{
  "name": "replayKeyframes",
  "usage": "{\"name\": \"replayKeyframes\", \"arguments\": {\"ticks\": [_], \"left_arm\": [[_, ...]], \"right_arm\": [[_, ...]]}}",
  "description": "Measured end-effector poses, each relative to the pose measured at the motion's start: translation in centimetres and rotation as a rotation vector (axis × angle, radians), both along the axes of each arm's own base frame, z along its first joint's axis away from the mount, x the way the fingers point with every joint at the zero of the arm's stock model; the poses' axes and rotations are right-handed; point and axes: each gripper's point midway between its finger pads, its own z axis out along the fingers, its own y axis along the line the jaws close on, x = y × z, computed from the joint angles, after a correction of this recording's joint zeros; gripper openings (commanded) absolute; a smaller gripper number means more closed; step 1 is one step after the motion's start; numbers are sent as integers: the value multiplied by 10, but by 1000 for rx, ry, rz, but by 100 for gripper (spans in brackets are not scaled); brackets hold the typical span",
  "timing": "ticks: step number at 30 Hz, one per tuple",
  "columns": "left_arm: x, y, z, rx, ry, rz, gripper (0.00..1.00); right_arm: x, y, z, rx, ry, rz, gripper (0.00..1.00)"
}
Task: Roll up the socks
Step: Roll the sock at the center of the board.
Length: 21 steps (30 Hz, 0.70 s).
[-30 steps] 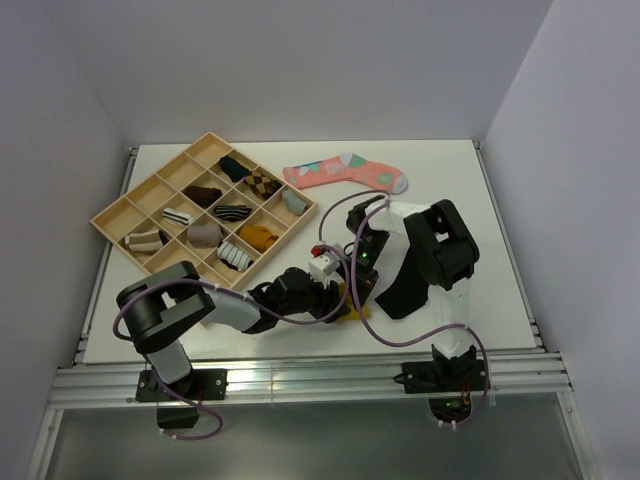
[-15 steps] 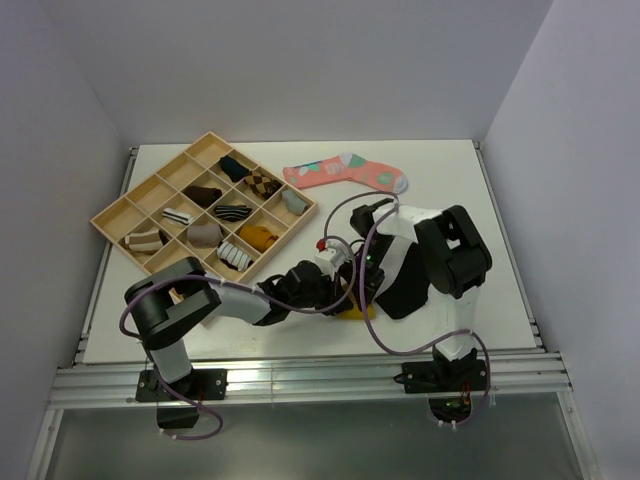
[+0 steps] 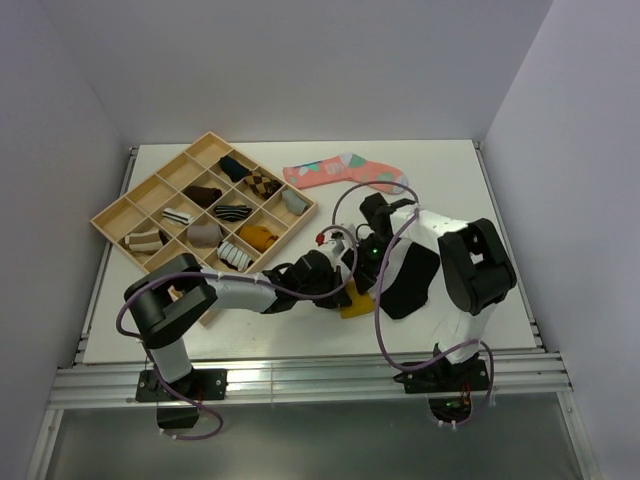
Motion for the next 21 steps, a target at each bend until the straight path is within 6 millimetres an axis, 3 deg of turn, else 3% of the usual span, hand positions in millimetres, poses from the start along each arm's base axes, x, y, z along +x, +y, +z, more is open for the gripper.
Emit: {"name": "replayKeyframes", "arguments": {"ticks": [3, 12, 21], "left_arm": [[1, 3, -1, 7, 30, 5, 0], [5, 11, -3, 7, 144, 3, 0], [14, 19, -7, 28, 313, -25, 0]], "right_arm": [[13, -7, 1, 15, -40, -38, 56], [26, -29, 21, 78, -131, -109, 54], [18, -52, 23, 151, -215, -79, 51]]}}
